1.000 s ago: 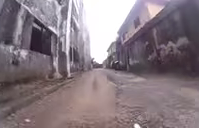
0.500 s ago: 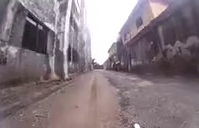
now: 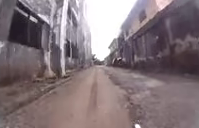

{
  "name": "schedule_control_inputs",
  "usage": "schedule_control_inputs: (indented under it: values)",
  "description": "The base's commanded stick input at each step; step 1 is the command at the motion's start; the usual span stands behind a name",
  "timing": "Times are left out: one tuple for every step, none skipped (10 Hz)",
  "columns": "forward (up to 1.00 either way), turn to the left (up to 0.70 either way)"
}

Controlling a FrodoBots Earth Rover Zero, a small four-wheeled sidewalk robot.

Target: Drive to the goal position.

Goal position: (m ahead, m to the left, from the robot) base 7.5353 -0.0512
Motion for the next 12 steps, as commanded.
schedule_control_inputs:
  values:
    - [1.00,0.00]
    - [1.00,0.00]
    - [1.00,0.27]
    - [1.00,0.27]
    - [1.00,0.27]
    - [1.00,0.27]
    - [1.00,0.27]
    - [1.00,0.27]
    - [1.00,0.00]
    - [1.00,0.00]
    - [1.00,0.00]
    - [1.00,0.00]
